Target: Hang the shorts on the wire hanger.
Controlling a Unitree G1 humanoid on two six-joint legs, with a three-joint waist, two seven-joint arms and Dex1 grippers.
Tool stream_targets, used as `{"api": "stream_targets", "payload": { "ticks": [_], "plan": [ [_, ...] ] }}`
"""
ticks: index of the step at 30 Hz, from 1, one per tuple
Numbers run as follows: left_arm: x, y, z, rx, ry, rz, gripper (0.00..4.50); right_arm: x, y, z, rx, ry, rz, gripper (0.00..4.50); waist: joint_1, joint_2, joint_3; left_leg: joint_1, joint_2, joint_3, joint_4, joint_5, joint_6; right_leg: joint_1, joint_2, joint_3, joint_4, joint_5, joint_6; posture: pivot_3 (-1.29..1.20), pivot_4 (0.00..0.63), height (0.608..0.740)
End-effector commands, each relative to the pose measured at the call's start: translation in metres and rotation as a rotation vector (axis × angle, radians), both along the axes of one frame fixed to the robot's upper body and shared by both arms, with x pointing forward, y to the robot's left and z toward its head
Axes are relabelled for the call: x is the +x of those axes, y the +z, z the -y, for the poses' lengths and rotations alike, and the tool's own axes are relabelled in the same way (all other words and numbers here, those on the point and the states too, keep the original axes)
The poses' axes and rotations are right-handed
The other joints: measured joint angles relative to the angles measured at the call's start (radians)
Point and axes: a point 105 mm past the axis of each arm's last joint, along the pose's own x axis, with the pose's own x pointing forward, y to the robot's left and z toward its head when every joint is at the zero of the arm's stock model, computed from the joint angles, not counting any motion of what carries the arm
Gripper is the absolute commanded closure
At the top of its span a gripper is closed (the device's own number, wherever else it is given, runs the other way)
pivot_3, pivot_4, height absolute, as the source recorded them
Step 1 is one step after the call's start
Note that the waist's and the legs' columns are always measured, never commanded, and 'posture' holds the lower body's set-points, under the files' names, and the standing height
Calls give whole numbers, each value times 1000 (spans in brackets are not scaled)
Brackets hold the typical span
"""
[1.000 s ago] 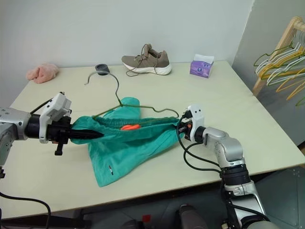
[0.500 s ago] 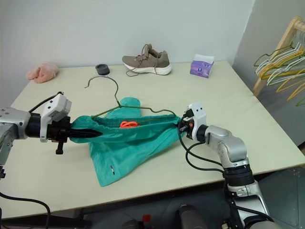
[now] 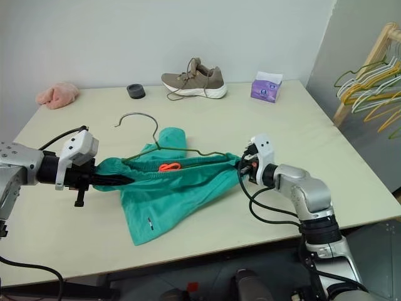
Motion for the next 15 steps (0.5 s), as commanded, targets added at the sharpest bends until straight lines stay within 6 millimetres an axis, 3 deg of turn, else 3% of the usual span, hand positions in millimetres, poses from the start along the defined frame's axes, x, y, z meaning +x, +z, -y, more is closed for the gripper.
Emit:
{"api": "stream_targets", "payload": {
  "ticks": [1,8,15],
  "plan": [
    [2,-4,-31,126,118,4,4500,1,20,33,-71,-68,76,4482,0,0,0,0,0,0,0,0,0,0,0,0,0,0,0,-124,71,740],
    [2,-18,-24,164,85,7,4500,-11,28,16,-134,45,115,4482,-1,0,0,0,0,0,0,0,0,0,0,0,0,0,0,-131,72,740],
    [9,-18,9,48,26,29,4500,-27,43,-30,-178,227,230,4482,-2,0,0,0,0,0,0,0,0,0,0,0,0,0,0,-139,75,740]
  ]
}}
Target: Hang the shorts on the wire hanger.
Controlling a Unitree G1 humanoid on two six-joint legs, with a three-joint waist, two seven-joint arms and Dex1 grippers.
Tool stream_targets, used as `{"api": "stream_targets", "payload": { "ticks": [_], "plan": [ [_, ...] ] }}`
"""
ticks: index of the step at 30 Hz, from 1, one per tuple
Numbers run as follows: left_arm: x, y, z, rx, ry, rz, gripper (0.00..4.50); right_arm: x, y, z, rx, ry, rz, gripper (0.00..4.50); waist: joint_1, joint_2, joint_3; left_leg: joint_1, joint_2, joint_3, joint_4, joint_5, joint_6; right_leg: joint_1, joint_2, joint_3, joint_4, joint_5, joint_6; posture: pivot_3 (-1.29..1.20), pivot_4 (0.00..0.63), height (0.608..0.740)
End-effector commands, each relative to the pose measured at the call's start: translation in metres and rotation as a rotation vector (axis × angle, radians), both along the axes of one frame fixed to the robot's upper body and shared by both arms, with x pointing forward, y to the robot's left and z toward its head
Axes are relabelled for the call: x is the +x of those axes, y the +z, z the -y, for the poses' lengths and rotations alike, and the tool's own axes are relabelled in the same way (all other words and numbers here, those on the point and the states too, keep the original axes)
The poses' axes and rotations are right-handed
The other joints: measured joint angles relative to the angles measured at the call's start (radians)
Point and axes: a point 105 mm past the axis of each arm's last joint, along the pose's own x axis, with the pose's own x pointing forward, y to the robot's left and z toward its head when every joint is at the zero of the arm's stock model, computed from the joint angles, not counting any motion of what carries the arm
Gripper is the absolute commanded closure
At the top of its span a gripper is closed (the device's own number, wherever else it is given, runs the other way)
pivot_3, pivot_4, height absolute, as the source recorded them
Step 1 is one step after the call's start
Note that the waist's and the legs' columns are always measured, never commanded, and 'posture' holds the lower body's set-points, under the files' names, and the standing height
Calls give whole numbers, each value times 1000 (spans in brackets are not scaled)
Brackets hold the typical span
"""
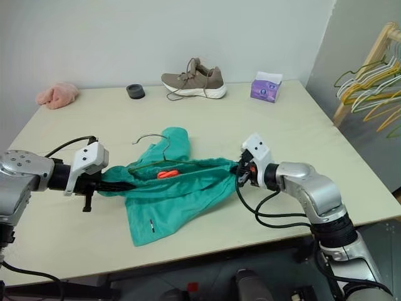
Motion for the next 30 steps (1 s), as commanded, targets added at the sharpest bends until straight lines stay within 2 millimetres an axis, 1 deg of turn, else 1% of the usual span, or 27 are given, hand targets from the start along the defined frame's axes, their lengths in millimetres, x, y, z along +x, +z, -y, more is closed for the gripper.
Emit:
{"api": "stream_targets", "payload": {
  "ticks": [1,5,8,10,12,14,17,20,23,26,30],
  "plan": [
    [2,6,9,-19,-13,23,4500,-4,28,-13,8,55,124,4482,0,0,0,0,0,0,0,0,0,0,0,0,0,0,0,-140,75,740],
    [0,3,13,-27,-28,3,4500,-10,36,-15,-57,105,233,3516,0,0,0,-1,0,0,0,0,0,0,1,0,-1,0,0,-146,77,740],
    [-1,2,18,-40,-42,-8,4500,-15,37,-15,-111,144,293,2429,0,0,0,-1,0,0,0,0,0,0,0,0,-2,0,0,-148,78,740],
    [-2,1,22,-46,-56,-12,4500,-23,31,-11,-206,197,333,1765,0,0,0,0,0,0,0,0,0,0,0,0,-1,0,0,-151,80,740],
    [-2,0,25,-54,-66,-15,4500,-26,25,-5,-256,206,323,1043,0,0,0,0,0,-1,0,0,0,0,0,-1,-2,0,0,-153,81,740],
    [-2,1,27,-61,-72,-18,4500,-23,22,4,-268,171,290,391,0,0,0,0,0,0,0,0,0,0,0,-1,-2,0,0,-156,82,740],
    [-3,0,27,-55,-80,-20,4500,-15,14,17,-296,128,253,391,-2,0,0,0,0,0,0,0,0,0,0,0,-2,0,0,-157,83,740],
    [-3,-1,27,-49,-87,-24,4500,-10,7,19,-306,130,229,391,-2,0,0,0,0,0,0,0,0,0,1,0,-2,0,0,-158,82,740],
    [-3,-2,28,-43,-92,-25,4500,-5,3,11,-307,159,216,391,-4,0,0,0,0,0,0,0,0,0,1,0,-2,0,0,-156,80,740],
    [-3,-2,29,-38,-103,-23,4500,0,-5,-8,-338,259,203,391,-8,0,0,0,0,0,0,0,0,0,1,0,-2,0,0,-156,79,740],
    [-2,0,32,-36,-114,-19,4500,6,-10,-20,-383,346,183,391,-5,0,0,-1,0,-1,0,0,0,0,1,-1,-2,0,0,-144,76,740]
  ]
}}
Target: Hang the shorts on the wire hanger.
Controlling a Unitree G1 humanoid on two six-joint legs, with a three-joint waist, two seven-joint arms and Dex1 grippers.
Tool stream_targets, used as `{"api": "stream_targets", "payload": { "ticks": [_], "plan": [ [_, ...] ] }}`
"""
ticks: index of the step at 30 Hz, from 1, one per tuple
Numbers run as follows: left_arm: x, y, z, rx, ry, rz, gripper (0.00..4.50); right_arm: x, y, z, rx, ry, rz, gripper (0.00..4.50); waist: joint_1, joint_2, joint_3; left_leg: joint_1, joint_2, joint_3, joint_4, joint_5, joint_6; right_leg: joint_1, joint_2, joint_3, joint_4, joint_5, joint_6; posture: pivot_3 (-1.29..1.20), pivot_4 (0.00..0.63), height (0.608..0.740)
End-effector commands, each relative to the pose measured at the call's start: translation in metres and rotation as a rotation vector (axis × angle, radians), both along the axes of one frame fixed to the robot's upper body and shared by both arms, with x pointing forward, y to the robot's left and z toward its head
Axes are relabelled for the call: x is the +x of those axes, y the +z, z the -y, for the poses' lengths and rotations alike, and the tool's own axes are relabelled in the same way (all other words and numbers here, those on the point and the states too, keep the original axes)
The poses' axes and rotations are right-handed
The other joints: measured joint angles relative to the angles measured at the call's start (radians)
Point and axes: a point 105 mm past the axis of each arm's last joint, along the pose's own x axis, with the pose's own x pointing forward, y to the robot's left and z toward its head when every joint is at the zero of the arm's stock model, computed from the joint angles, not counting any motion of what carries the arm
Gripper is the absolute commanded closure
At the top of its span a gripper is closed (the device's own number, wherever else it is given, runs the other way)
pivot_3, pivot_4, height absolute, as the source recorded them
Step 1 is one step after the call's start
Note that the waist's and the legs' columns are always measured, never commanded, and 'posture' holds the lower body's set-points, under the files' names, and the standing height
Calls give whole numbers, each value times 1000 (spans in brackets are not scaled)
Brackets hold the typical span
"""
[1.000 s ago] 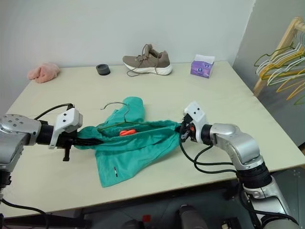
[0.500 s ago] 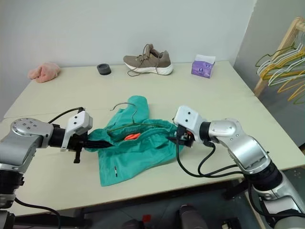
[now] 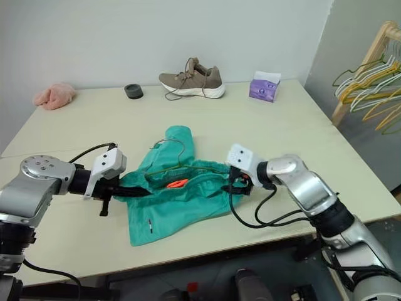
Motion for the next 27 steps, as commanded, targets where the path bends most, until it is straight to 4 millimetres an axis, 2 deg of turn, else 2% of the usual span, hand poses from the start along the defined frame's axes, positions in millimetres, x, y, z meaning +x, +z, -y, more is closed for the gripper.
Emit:
{"api": "stream_targets", "payload": {
  "ticks": [1,5,14,17,24,27],
  "plan": [
    [1,12,7,2,-41,48,4500,7,5,-9,-41,67,15,391,1,0,0,0,0,0,0,0,0,0,0,0,0,0,0,-142,76,740],
    [1,13,10,-5,-48,51,4500,10,2,-13,-75,93,13,1311,4,0,0,0,0,0,1,0,0,0,0,0,0,0,0,-136,75,740],
    [1,16,17,-20,-74,73,4500,4,3,-21,-71,136,14,4480,5,0,0,0,0,0,1,0,0,0,0,0,1,0,0,-143,77,740],
    [6,18,17,-49,-51,81,4500,4,7,-21,-52,129,22,4480,5,0,0,0,0,0,1,0,0,0,0,0,1,0,0,-147,78,740],
    [19,27,9,-112,20,120,2513,-1,15,-14,-22,117,20,4500,5,0,0,0,0,0,1,0,0,0,0,0,1,0,0,-160,80,740],
    [34,40,-10,-117,118,221,1569,-4,18,-5,-12,92,8,4500,4,0,0,0,0,0,1,0,0,0,0,0,1,0,0,-165,78,740]
  ]
}}
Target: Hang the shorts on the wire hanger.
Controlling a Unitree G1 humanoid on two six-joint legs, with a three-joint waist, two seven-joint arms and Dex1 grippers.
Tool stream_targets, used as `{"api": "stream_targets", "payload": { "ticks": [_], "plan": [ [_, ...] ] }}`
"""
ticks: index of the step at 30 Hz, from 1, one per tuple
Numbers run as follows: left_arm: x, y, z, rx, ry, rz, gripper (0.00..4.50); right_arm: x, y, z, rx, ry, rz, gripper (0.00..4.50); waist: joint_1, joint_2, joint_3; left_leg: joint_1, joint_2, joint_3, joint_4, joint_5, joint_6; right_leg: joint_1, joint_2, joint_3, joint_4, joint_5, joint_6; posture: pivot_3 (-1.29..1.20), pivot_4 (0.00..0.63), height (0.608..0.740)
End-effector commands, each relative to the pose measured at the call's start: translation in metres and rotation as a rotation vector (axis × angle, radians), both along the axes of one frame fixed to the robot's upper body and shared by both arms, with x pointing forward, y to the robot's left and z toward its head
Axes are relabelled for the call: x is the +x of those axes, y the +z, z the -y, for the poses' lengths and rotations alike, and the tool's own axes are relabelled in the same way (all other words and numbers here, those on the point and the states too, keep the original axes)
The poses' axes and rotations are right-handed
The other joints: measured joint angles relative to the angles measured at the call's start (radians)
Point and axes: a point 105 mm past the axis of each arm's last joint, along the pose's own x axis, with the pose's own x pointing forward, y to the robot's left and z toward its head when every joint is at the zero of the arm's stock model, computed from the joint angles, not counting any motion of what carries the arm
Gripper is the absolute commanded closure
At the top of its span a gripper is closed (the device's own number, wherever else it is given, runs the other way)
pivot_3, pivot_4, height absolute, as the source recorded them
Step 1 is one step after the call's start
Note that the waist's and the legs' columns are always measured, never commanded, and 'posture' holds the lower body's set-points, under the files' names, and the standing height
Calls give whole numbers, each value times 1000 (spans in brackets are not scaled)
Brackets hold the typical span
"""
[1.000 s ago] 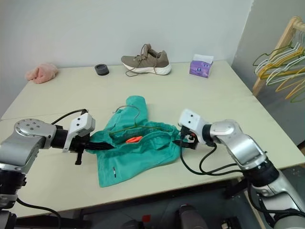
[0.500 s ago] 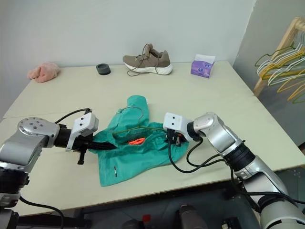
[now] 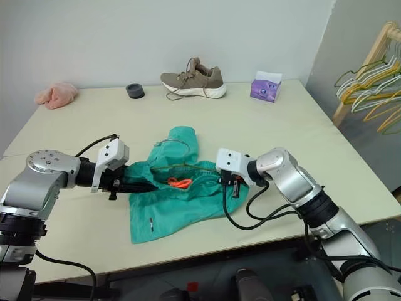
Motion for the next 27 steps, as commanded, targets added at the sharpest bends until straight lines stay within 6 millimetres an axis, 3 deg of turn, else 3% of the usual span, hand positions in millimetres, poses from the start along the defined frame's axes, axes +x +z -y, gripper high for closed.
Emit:
{"api": "stream_targets", "payload": {
  "ticks": [1,4,8,12,16,19,24,27],
  "plan": [
    [22,34,-26,-35,139,199,1284,-4,23,8,66,-13,29,4500,0,0,0,0,0,0,0,0,0,0,0,0,0,0,0,-167,77,740],
    [34,51,-45,-84,243,298,394,-5,22,20,94,-77,-18,4500,0,0,0,0,0,0,0,0,0,0,0,0,0,0,0,-167,77,740],
    [41,77,-72,-229,389,357,394,-8,14,39,135,-200,-114,4500,0,0,0,0,0,0,0,0,0,0,0,-1,0,0,0,-176,74,740],
    [36,72,-81,-244,405,329,394,-16,0,61,179,-349,-219,4500,-1,0,0,0,0,0,0,0,0,0,-1,-1,0,0,0,-178,76,740],
    [15,38,-45,-240,231,138,394,-23,-12,85,268,-568,-327,4500,-3,0,0,0,0,1,0,0,0,0,-2,0,0,0,0,-180,80,740],
    [-4,21,0,-258,71,68,15,-40,-31,104,287,-704,-374,4500,4,-1,0,0,0,0,0,0,-1,0,-2,-1,0,0,0,-196,88,740],
    [-23,10,48,-319,-65,11,15,-64,-44,117,348,-864,-425,4500,-3,-1,0,1,-2,1,0,0,-1,1,-3,1,0,-1,1,-237,101,740],
    [-31,9,84,-370,-171,-7,15,-77,-54,139,385,-1073,-446,4500,-9,1,-1,3,-1,0,-1,0,-1,3,-2,0,0,-1,1,-263,109,740]
  ]
}}
